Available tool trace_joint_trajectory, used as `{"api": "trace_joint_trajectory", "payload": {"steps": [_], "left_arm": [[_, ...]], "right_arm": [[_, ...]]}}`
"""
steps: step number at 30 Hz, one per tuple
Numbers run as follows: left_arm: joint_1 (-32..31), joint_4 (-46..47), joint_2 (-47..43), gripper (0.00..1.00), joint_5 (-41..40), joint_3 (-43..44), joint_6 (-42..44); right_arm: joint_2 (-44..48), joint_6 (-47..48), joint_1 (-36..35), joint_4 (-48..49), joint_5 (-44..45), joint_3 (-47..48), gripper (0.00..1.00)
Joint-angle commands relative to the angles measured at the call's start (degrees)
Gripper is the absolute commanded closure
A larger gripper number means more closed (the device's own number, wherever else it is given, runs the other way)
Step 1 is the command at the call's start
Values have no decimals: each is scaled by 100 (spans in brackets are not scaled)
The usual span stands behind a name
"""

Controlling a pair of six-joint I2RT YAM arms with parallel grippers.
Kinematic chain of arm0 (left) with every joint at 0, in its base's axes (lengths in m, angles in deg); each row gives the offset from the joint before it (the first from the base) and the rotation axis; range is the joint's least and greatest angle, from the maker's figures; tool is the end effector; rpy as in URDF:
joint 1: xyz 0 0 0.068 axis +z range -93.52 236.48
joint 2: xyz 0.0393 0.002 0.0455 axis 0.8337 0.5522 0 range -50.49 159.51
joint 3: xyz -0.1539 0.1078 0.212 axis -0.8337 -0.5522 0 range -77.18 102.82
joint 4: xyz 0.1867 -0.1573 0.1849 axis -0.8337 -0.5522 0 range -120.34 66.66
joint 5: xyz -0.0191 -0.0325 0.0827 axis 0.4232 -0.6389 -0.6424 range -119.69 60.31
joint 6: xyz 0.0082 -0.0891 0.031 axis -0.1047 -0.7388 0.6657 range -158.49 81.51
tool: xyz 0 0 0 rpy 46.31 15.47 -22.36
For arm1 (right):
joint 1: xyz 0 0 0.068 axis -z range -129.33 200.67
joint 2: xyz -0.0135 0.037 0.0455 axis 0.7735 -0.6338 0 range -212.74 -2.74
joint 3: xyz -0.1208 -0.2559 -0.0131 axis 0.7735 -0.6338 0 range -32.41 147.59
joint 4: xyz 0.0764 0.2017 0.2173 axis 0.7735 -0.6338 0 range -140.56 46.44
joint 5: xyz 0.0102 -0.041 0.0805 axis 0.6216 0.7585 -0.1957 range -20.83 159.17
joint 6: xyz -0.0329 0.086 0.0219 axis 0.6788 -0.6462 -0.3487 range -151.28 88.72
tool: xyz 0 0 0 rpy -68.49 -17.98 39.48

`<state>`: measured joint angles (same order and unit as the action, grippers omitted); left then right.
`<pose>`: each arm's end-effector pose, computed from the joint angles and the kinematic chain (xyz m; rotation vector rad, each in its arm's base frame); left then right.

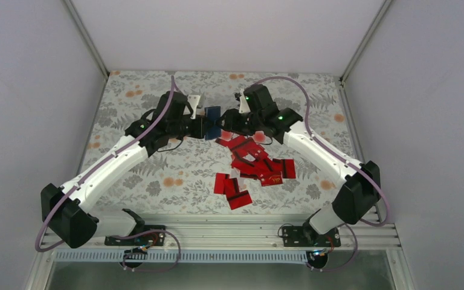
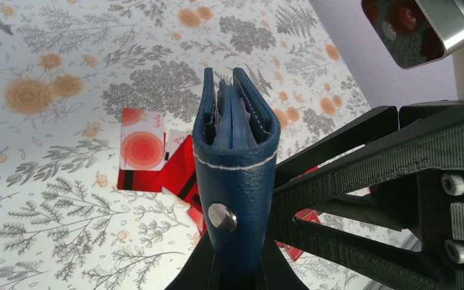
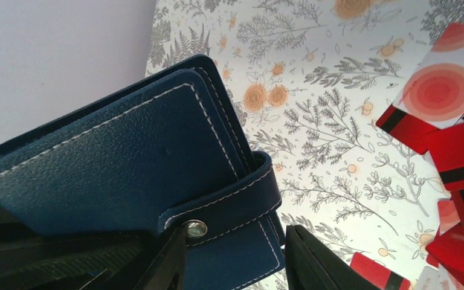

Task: Put the credit cards into the card holder

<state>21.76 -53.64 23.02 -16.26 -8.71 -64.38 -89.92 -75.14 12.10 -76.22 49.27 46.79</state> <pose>0.2901 -0.2252 0.3201 0.3158 2.2776 -0.8318 0.3114 0.2856 0.3062 -0.0857 2.5003 1.0841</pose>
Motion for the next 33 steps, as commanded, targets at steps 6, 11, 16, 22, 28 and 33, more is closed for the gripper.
{"api": "trace_joint_trajectory", "payload": {"steps": [6,11,16,22,28,33], "left_arm": [[-49,465,-75,98,239,-134,286],[-48,603,-91,97,279,-148,277],[-45,682,-141,98,403,-159,356],[-48,738,-260,98,324,-318,372],[-40,867,-336,98,260,-475,323],[-44,835,-371,98,233,-508,301]], "right_arm": [[-181,-130,-160,595,-270,155,57],[-346,-145,-151,413,-228,271,59],[-326,-279,-72,479,-197,294,60],[-300,-781,64,641,-440,252,63],[-209,-1357,113,762,-609,128,62],[-21,-1656,193,925,-558,-49,64]]}}
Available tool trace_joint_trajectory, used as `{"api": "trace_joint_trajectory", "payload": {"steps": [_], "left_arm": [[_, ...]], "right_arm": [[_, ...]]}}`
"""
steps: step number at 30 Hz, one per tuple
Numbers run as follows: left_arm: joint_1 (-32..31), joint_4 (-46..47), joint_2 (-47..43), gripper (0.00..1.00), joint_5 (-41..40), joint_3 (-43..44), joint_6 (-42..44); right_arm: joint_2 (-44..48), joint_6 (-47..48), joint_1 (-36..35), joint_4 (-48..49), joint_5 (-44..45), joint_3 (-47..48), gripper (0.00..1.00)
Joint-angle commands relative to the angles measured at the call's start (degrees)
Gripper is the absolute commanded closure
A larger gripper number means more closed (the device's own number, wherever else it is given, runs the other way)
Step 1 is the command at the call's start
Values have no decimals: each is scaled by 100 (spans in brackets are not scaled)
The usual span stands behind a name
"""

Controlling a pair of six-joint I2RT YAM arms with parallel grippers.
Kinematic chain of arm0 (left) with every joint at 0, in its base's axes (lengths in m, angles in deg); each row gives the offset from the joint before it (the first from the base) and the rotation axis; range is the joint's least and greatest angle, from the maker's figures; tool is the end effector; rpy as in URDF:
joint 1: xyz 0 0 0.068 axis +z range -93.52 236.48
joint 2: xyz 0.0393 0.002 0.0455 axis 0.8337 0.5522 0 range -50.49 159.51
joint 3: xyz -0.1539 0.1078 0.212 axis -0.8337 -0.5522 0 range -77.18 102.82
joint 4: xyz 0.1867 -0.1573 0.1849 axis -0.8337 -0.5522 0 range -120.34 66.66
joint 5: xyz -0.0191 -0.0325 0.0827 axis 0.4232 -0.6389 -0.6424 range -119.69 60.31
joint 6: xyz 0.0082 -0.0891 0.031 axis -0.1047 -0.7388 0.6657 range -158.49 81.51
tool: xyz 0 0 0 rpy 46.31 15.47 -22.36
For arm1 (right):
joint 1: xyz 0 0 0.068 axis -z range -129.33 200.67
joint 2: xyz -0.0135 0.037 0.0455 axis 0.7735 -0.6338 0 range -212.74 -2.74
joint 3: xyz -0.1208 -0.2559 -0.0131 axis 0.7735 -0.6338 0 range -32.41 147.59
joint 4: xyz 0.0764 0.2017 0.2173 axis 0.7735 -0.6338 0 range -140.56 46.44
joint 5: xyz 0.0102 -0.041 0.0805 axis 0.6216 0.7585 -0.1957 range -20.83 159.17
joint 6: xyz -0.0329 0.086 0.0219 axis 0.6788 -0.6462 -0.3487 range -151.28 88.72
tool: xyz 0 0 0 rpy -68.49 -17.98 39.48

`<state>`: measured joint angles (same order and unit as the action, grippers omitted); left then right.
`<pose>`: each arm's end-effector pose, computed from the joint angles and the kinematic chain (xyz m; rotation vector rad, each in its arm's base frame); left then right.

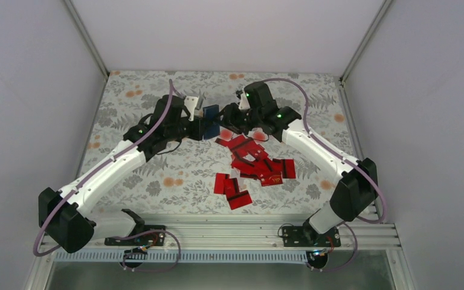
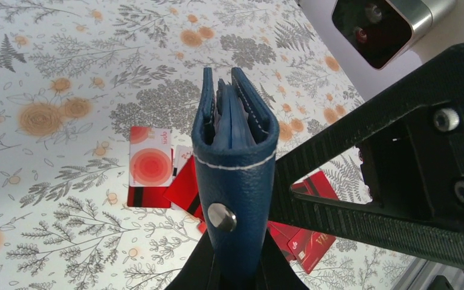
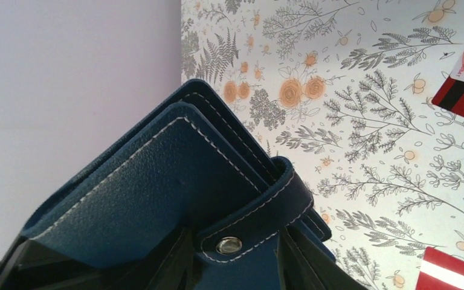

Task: Put the credit cards into the card holder

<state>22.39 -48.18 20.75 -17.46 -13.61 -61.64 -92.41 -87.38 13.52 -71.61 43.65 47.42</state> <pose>0.2899 -0.2181 0.3094 0.3431 2.2089 -0.7961 0.3253 0.2927 0.3046 0.1395 2.5287 1.2860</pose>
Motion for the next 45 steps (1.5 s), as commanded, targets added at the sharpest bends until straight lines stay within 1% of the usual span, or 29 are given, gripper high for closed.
{"api": "trace_joint_trajectory", "payload": {"steps": [1,5,9,18,25,30,32,40,45], "left_arm": [[-107,283,-141,98,347,-9,23],[-107,311,-145,98,363,26,33],[-107,431,-114,98,453,69,85],[-113,663,-1,98,614,240,103],[-128,949,-34,98,872,193,109],[-133,821,54,98,674,344,125],[-133,760,116,98,559,426,120],[-136,723,176,98,445,547,101],[-134,565,146,98,300,548,222]], "right_arm": [[246,-461,63,471,39,-123,64],[220,-586,67,601,-113,-220,66],[169,-692,45,755,-273,-430,69],[109,-544,2,655,-292,-758,73],[-90,-353,21,479,-331,-610,84],[-148,-207,21,338,-340,-497,92],[-208,-83,18,131,-312,-387,95],[-258,517,93,-381,101,-150,96],[-249,1059,308,-795,457,-149,96]]}}
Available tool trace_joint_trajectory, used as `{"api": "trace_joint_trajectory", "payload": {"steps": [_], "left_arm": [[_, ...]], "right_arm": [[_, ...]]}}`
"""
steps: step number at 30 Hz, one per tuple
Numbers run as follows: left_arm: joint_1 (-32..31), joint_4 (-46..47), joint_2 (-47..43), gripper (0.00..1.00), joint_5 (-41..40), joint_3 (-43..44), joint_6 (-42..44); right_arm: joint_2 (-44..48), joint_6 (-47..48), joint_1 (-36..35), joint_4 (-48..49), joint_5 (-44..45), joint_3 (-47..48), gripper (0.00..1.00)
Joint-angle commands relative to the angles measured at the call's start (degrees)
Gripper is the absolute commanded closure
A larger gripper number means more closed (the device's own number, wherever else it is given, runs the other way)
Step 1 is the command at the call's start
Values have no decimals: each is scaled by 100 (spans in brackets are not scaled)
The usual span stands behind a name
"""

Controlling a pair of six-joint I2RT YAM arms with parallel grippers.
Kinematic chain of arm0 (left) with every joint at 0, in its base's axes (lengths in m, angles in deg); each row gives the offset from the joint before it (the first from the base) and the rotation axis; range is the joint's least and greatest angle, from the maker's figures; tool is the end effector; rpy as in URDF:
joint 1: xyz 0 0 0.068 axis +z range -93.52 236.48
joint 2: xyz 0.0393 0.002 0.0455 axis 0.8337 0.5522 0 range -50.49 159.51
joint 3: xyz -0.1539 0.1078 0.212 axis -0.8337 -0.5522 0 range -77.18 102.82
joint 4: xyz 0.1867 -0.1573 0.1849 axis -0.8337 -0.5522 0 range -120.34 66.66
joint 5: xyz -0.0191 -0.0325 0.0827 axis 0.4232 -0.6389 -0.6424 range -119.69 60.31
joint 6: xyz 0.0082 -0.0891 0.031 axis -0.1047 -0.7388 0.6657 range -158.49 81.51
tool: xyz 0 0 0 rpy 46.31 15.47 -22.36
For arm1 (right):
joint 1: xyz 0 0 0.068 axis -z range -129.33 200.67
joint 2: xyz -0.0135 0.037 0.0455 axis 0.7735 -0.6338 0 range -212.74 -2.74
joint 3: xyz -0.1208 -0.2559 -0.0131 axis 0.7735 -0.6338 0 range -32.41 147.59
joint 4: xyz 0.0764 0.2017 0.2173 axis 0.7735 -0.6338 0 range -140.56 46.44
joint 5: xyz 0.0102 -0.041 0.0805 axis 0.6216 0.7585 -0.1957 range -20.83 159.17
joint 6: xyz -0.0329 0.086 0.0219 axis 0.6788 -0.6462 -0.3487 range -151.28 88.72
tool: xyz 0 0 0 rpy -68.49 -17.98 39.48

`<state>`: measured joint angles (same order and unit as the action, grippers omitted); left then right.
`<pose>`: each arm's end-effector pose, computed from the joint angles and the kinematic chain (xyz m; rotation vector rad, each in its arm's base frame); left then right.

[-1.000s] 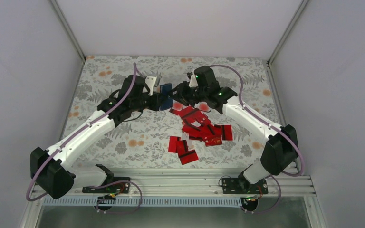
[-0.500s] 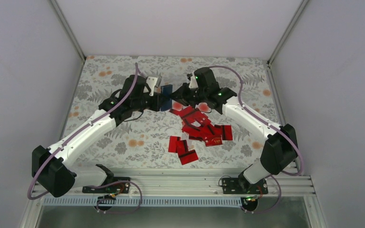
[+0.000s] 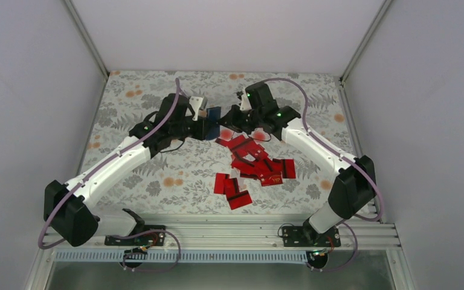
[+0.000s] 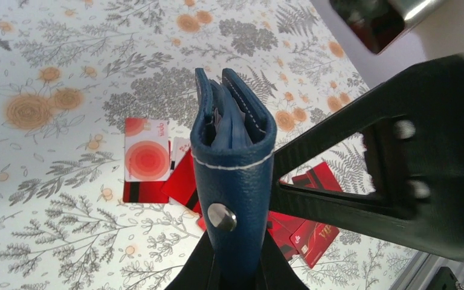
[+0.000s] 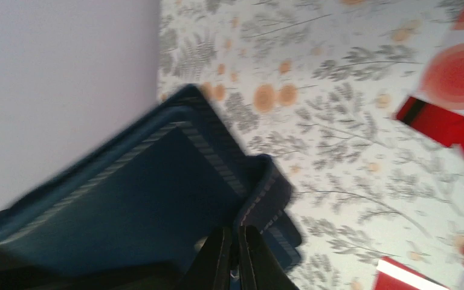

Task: Put the credit cards into the card holder

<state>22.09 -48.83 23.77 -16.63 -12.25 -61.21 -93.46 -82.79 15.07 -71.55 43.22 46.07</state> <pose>0.2968 -0.2265 0.2999 0.3664 2.2488 -0.7967 0.3336 0.2849 0.2875 0.0823 2.5430 1.2310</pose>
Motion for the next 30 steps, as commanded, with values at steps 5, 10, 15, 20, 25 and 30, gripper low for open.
{"api": "trace_joint_trajectory", "payload": {"steps": [5,10,15,20,25,30], "left_arm": [[-93,474,-221,98,178,354,235],[-81,379,-183,98,291,318,254],[21,318,-96,98,1044,172,475],[666,444,-32,98,2290,-406,529],[1263,654,91,98,3005,-1065,461],[1433,930,574,98,3263,-1687,352]], "right_arm": [[-54,1354,492,-925,858,-287,96],[6,2187,725,-791,398,-392,77],[266,2845,961,-790,-36,-293,55],[294,3010,1191,-897,-518,-408,52],[284,2881,1204,-655,-1103,-796,51],[264,2839,1200,-550,-1353,-983,51]]}}
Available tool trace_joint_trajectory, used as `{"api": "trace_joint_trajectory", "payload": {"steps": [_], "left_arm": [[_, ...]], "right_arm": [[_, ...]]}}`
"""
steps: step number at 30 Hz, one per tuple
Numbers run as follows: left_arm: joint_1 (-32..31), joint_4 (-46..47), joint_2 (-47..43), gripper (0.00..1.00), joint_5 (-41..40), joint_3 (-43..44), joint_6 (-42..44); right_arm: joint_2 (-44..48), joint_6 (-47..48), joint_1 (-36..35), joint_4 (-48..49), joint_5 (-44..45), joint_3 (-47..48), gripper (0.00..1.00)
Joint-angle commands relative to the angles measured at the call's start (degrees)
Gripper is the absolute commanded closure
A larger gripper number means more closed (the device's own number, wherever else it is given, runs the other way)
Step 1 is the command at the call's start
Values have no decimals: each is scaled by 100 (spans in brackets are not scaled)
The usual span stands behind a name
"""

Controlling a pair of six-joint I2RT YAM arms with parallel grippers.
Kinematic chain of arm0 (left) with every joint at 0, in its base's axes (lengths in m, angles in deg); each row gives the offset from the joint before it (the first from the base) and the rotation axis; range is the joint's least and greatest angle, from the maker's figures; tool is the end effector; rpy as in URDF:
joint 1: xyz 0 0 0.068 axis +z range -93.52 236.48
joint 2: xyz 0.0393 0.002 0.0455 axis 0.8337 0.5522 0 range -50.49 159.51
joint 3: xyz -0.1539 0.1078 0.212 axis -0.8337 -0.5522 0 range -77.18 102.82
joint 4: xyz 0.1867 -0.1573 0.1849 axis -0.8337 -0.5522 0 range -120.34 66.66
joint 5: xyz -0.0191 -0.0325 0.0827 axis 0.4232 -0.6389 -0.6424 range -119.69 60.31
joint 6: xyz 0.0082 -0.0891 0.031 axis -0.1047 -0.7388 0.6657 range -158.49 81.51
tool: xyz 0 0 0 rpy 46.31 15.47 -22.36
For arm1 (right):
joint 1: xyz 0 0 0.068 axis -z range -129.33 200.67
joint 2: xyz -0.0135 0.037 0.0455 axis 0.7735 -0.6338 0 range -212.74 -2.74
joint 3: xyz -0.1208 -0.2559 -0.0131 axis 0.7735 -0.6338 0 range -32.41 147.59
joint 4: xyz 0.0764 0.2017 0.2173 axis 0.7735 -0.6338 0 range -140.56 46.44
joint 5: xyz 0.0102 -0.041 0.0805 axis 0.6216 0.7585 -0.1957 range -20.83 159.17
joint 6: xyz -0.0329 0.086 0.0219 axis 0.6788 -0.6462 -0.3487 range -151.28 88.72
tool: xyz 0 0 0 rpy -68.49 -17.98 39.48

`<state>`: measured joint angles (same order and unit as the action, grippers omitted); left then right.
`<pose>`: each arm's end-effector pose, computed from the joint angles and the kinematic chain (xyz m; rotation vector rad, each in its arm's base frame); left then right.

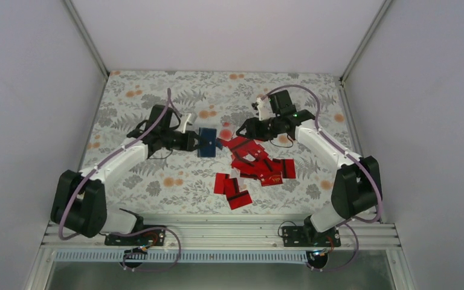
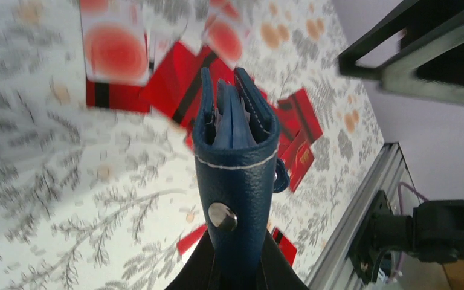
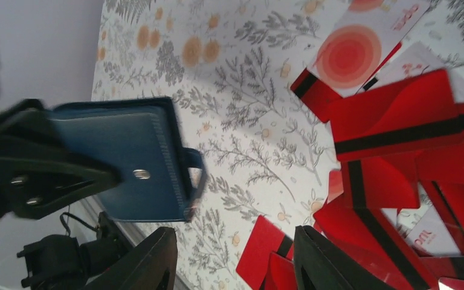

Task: Put the credit cards into the card holder

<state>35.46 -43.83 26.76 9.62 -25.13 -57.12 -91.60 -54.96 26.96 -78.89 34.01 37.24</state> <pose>0.3048 -0.1752 0.2109 0.3992 2.3940 -1.1385 0.3408 0.2035 0.2315 -0.2649 2.6082 1.0918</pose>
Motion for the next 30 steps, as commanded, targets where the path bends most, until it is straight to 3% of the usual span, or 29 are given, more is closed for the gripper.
{"api": "trace_joint_trajectory", "payload": {"steps": [1,7,11,13,17,20,21,22,23,27,30], "left_arm": [[140,552,359,98,695,-515,-108],[383,1069,1108,96,956,-959,-306],[427,1181,1414,89,855,-1039,-418],[433,1160,1445,78,722,-1051,-458],[438,908,1404,45,361,-1046,-445],[438,618,1187,30,3,-1065,-361],[434,477,1093,20,-184,-1058,-318],[438,352,982,5,-367,-1049,-290],[437,224,871,0,-559,-1042,-264],[432,-67,465,0,-1029,-1062,-172],[433,-129,220,9,-1142,-1194,-160]], "right_arm": [[57,56,7,187,-509,-100,50],[-168,-35,-163,348,-970,-159,50],[-358,-244,-437,630,-1183,-169,51],[-504,-385,-623,812,-1215,-127,51],[-999,-682,-941,955,-1046,36,52],[-1293,-866,-1093,1090,-1000,107,54],[-1357,-896,-1144,1119,-1016,168,54],[-1446,-892,-1191,1115,-1033,263,54],[-1533,-857,-1266,1071,-1049,383,54],[-1873,-735,-1490,894,-1126,831,55],[-2078,-721,-1641,868,-1167,999,56]]}}
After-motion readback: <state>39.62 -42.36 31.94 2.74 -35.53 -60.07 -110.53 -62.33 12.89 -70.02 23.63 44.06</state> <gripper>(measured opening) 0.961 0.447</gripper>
